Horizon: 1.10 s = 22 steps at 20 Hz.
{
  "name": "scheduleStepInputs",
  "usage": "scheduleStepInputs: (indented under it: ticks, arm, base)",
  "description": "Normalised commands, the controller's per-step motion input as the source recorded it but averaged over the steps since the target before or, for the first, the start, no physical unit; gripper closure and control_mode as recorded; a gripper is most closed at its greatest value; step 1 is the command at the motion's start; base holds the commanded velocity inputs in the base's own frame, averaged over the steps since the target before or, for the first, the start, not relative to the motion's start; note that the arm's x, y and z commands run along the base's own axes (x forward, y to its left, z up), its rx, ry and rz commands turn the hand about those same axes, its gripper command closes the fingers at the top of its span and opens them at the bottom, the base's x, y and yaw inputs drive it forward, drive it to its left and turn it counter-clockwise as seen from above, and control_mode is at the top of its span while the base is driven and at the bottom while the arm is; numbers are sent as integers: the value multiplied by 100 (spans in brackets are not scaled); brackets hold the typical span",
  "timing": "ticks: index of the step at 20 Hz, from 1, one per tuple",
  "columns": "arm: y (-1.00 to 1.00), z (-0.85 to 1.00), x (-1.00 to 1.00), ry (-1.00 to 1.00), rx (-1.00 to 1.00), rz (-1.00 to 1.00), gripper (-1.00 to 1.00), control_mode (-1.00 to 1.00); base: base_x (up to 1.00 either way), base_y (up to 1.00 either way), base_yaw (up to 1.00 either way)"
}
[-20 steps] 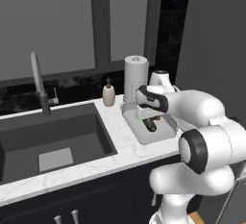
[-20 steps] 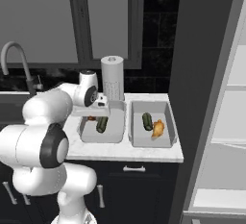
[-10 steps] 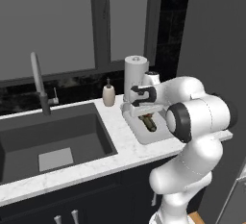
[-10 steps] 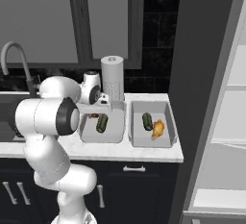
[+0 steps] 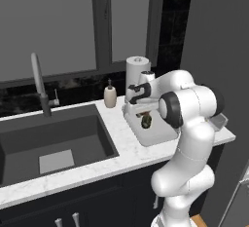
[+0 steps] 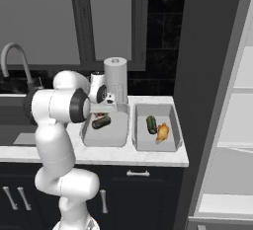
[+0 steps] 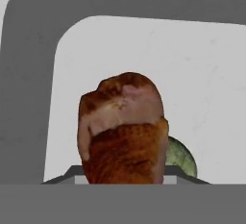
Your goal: Place one cucumber and one chicken drumstick in each tupperware on the nearby counter, to pack two identical lunches.
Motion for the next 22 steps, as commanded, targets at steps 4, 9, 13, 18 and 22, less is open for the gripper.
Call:
scheduleStepInputs:
  ticks: [4,9,13,18,22]
  arm:
    - [0,-50,18,0,-2,0,100,-100]
    - [0,-25,2,-1,0,0,100,-100]
    - [-11,4,-62,-12,2,0,100,-100]
    - [-2,0,-15,-7,1,0,100,-100]
    - [0,-8,2,0,0,0,-100,-100]
  base:
    - [0,0,0]
    - [0,0,0]
    - [0,0,0]
    - [0,0,0]
    - [0,0,0]
